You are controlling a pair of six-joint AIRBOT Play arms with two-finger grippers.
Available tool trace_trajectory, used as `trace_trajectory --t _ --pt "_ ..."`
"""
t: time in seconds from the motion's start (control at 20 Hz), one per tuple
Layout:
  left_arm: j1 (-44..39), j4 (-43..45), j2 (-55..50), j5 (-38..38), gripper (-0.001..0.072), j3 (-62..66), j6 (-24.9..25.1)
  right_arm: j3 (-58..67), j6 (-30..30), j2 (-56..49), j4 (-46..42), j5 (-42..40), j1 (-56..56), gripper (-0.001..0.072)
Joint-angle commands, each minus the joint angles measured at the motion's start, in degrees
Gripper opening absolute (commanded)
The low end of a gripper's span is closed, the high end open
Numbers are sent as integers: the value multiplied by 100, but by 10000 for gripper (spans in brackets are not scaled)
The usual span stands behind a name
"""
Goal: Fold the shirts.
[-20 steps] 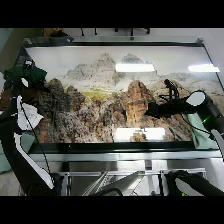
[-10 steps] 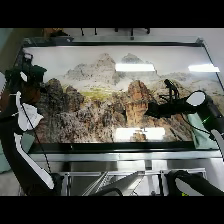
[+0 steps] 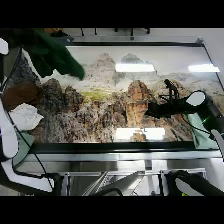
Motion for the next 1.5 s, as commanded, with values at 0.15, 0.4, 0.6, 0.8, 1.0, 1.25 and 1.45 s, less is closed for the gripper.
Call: trace_trajectory --t 0.15,0.4,0.6,0.8,1.0,1.25,1.45 --pt "-1287 -1770 1080 -2192 17 -1154 -203 -2 2 -2 2 0 4 21" --pt "-2356 -1764 907 -2422 597 -2339 -476 -2 2 -2 2 0 4 21" --pt "-2175 -1762 911 -2990 697 -2387 -1123 -2 2 -2 2 0 4 21" --pt "-1386 -1766 1447 -3869 697 -3086 -1292 -2 2 -2 2 0 4 21" --pt "-997 -2374 2356 -2879 696 -5342 -1263 -2 2 -2 2 -2 4 21" --pt "-1353 -4404 2310 -551 695 -7160 -155 -2 2 -2 4 -39 4 21" --pt "-1770 -4878 1443 114 695 -7191 136 -2 2 -37 4 -258 4 21"
